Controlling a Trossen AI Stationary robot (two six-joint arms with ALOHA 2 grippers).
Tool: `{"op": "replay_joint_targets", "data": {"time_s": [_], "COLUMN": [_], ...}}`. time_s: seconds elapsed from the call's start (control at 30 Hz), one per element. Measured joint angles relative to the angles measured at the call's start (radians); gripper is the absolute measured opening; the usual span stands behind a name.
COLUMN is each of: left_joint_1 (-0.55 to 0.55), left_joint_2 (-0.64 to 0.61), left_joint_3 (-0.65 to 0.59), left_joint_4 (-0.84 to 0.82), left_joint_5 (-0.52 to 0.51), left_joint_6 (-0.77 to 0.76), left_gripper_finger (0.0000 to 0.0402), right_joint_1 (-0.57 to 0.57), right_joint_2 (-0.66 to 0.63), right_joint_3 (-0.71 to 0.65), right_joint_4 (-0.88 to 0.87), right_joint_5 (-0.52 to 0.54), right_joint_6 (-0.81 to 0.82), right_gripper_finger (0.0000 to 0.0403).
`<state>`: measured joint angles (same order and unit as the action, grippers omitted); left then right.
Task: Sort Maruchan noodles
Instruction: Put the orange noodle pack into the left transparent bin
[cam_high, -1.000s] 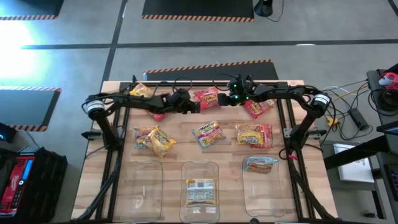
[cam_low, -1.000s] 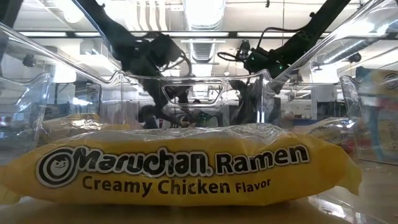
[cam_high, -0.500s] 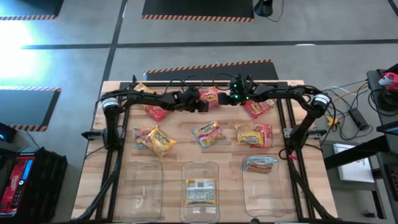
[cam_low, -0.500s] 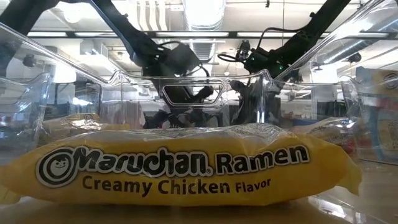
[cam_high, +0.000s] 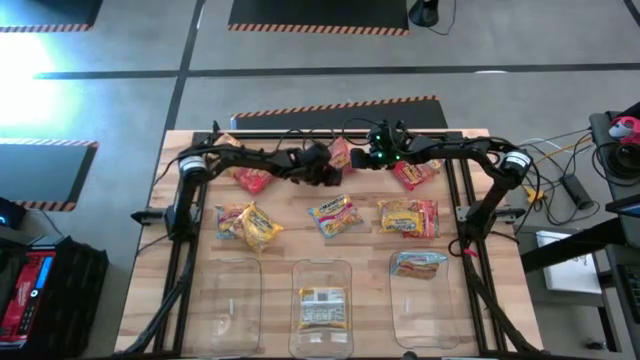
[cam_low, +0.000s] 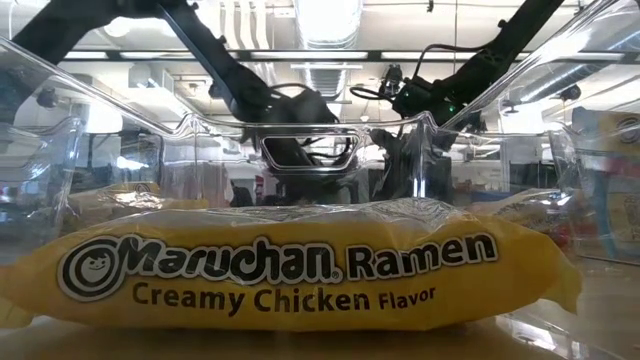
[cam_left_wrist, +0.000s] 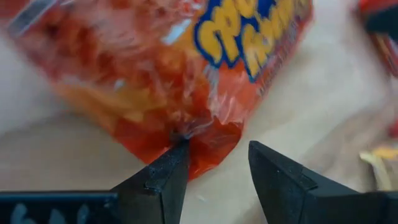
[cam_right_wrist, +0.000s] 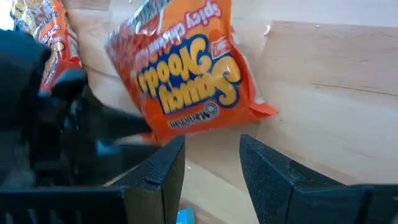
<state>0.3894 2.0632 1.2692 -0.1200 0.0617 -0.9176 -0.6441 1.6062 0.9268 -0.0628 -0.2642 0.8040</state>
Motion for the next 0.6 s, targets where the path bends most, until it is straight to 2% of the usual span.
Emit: {"op": "replay_joint_targets", "data": {"time_s": [0.2, 0.37, 0.6], "left_joint_1": [-0.044, -0.064, -0.067], "left_joint_2": [0.002, -0.003, -0.003], "left_joint_3": [0.013, 0.015, 0.014], "left_joint_4": [-0.041, -0.058, -0.064], "left_joint_5": [0.083, 0.102, 0.096], "left_joint_6": [0.051, 0.053, 0.056], "left_gripper_finger": [0.0152, 0.0152, 0.0152], "right_joint_1": [-0.001, -0.005, -0.042], "right_joint_2": [0.000, 0.000, 0.000], "right_joint_3": [0.000, 0.000, 0.000], "right_joint_4": [0.000, 0.000, -0.003], "right_joint_5": [-0.006, -0.014, -0.134], "right_joint_6": [-0.003, -0.047, -0.103], "right_gripper_finger": [0.0141, 0.0142, 0.0173]}}
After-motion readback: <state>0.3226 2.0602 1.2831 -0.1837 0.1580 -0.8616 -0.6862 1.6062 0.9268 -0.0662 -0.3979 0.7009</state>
